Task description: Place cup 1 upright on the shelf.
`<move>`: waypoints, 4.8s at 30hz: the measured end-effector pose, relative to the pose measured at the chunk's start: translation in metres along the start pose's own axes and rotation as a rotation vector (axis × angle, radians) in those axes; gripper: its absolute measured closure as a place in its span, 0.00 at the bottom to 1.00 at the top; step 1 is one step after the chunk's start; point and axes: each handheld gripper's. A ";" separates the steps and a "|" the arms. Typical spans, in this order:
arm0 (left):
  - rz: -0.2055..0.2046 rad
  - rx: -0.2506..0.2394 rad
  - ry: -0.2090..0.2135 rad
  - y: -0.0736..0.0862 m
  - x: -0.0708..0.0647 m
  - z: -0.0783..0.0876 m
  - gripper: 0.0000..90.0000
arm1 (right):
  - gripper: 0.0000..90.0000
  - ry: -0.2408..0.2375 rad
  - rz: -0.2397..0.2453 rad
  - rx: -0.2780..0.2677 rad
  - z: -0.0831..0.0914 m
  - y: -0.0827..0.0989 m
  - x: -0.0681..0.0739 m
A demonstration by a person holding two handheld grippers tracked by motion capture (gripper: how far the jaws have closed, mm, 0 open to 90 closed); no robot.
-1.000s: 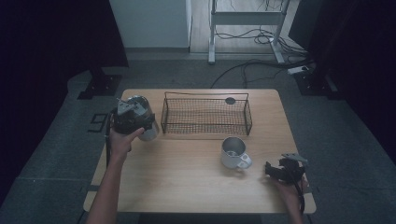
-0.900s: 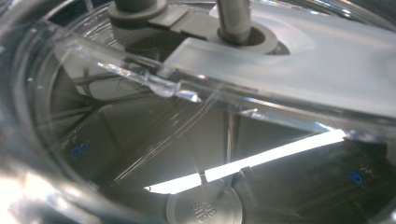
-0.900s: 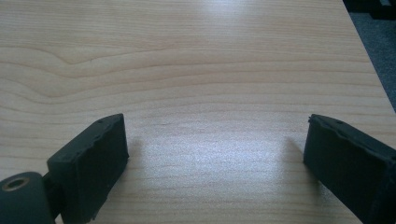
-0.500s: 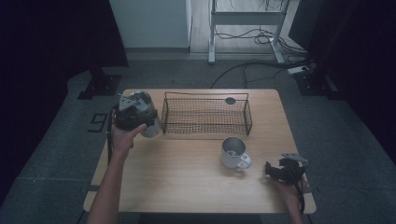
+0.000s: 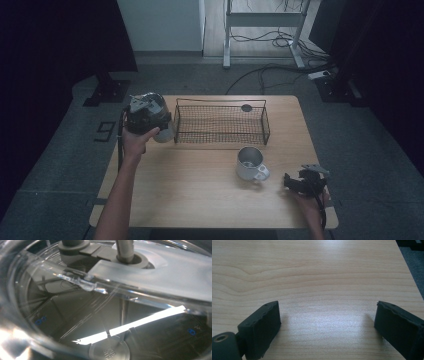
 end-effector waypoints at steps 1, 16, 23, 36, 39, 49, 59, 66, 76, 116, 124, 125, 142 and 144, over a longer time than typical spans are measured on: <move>0.000 0.000 0.002 -0.001 -0.001 -0.002 0.05 | 0.07 0.000 0.001 -0.001 0.000 0.000 0.000; -0.007 0.007 0.004 -0.012 -0.011 -0.013 0.05 | 0.07 0.000 0.001 -0.001 0.000 0.000 0.000; -0.020 0.013 0.011 -0.021 -0.019 -0.020 0.05 | 0.07 -0.001 0.001 -0.001 0.000 0.000 0.000; -0.032 0.030 0.014 -0.029 -0.029 -0.034 0.05 | 0.08 -0.001 -0.001 -0.003 0.000 0.000 0.000; -0.032 0.026 0.021 -0.031 -0.032 -0.035 0.05 | 0.08 0.000 -0.001 -0.004 0.000 0.000 0.000; -0.048 0.023 0.023 -0.040 -0.039 -0.038 0.05 | 0.08 -0.001 -0.001 -0.004 0.000 0.000 0.000; -0.052 0.022 0.027 -0.046 -0.043 -0.046 0.05 | 0.09 -0.001 0.000 -0.004 0.000 0.000 0.000; -0.065 0.012 0.035 -0.051 -0.049 -0.053 0.05 | 0.09 -0.001 -0.001 -0.004 0.000 0.000 0.000; -0.067 0.027 0.053 -0.050 -0.056 -0.070 0.05 | 0.10 0.001 -0.002 -0.009 0.001 0.001 0.000; -0.049 0.062 0.062 -0.046 -0.070 -0.114 0.05 | 0.10 0.003 -0.002 -0.008 0.001 0.001 0.000; -0.075 0.071 0.065 -0.040 -0.081 -0.125 0.05 | 0.10 0.003 -0.002 -0.009 0.001 0.001 0.000; -0.076 0.072 0.065 -0.040 -0.082 -0.126 0.05 | 0.10 0.003 -0.002 -0.009 0.001 0.001 0.000; -0.068 0.123 0.067 -0.026 -0.082 -0.142 0.05 | 0.10 0.002 -0.002 -0.009 0.001 0.001 0.000; -0.065 0.126 0.067 -0.024 -0.082 -0.143 0.05 | 0.10 0.002 -0.002 -0.009 0.001 0.001 0.000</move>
Point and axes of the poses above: each handheld gripper's, and its own axes: z roughly backward along the jaws, y roughly out of its underside, x roughly to its left, and after that the axes turned 3 degrees about -y, right-handed
